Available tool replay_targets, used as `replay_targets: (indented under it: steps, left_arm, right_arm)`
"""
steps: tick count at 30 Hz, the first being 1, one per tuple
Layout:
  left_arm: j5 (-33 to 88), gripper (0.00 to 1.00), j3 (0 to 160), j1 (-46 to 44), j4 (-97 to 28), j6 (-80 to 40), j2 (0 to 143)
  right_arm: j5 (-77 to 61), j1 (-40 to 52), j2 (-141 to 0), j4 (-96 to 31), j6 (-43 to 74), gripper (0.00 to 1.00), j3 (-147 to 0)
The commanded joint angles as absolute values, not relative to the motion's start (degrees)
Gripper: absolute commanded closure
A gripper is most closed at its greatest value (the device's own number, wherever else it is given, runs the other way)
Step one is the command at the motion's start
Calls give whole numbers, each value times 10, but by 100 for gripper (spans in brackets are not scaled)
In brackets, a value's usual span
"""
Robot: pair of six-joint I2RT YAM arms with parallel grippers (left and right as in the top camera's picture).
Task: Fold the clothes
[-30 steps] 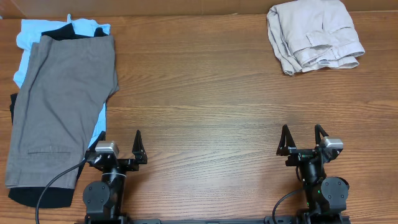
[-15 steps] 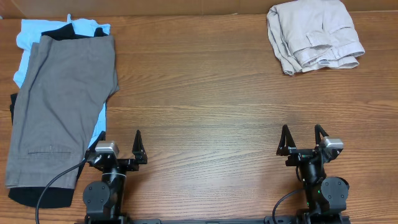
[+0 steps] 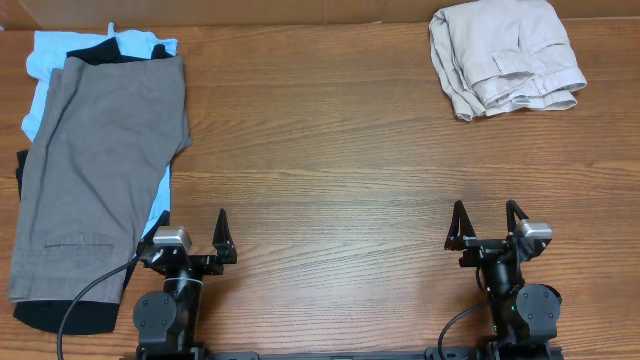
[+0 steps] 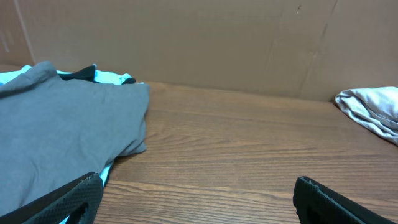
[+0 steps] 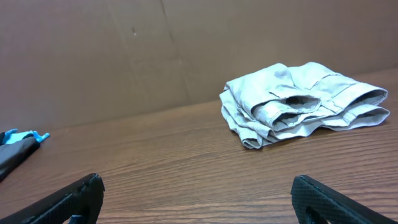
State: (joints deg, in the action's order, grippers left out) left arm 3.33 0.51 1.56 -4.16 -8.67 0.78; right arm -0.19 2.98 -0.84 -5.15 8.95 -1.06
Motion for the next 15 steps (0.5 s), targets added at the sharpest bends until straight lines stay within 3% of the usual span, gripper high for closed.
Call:
replay_targets:
  steps: [1,15]
  left_arm:
    - [25,0,3,20,-43,-90,2]
    - [25,0,3,20,-43,-90,2]
  right_arm:
    - [-5,27,-2,-48,86,0,-4]
    - [-5,27,-2,-48,86,0,-4]
